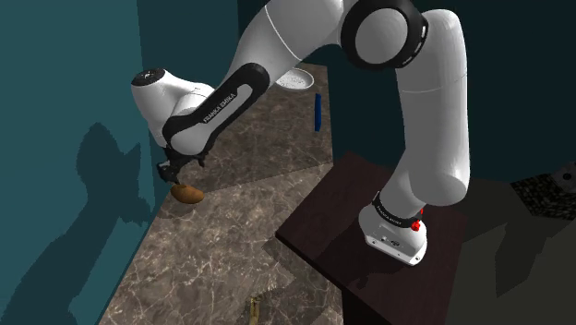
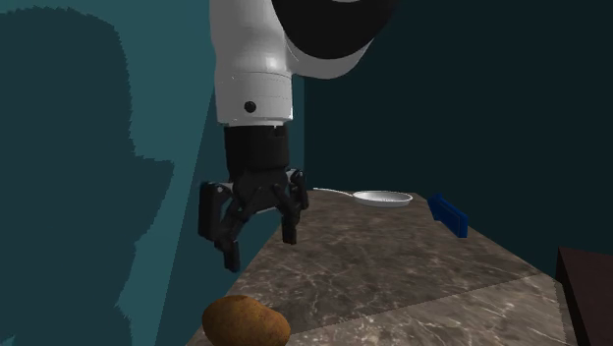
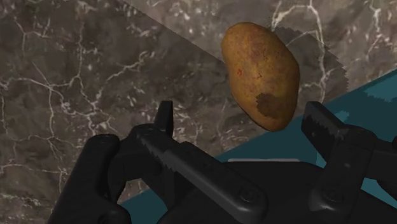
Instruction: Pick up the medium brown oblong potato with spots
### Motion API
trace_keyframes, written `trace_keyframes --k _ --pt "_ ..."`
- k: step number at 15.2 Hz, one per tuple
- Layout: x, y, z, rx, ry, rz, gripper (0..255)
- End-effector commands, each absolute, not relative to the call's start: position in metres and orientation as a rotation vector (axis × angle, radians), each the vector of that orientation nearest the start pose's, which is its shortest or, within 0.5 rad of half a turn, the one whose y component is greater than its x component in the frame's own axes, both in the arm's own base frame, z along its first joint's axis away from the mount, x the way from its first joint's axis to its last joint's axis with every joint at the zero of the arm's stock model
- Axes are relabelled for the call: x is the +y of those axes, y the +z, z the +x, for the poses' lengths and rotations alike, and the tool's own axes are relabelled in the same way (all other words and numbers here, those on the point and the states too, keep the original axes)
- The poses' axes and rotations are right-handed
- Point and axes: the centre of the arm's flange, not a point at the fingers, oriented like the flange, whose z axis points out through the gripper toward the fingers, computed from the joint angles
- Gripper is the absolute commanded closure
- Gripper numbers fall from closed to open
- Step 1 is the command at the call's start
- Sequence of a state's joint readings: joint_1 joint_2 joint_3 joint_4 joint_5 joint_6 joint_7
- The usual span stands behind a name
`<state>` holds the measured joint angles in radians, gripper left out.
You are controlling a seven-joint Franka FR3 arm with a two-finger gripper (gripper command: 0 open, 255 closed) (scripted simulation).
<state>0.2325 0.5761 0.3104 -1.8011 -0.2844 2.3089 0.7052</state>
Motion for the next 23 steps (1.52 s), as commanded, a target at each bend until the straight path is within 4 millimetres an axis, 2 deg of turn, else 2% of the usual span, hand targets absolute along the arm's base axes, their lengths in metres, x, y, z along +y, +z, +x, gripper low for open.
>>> trace_keyframes --k 1,3,4,11,13,14,23 --pt "0.336 0.217 0.578 0.017 0.011 -3.195 0" --pt "0.352 0.198 0.589 0.016 0.019 -3.199 0" --pt "0.354 0.195 0.590 0.016 0.021 -3.199 0" --pt "0.354 0.155 0.590 0.016 0.021 -3.199 0" --pt "0.354 0.155 0.590 0.016 0.021 -3.199 0" --pt "0.354 0.155 0.590 0.016 0.021 -3.199 255" --pt "0.354 0.155 0.590 0.016 0.021 -3.199 255"
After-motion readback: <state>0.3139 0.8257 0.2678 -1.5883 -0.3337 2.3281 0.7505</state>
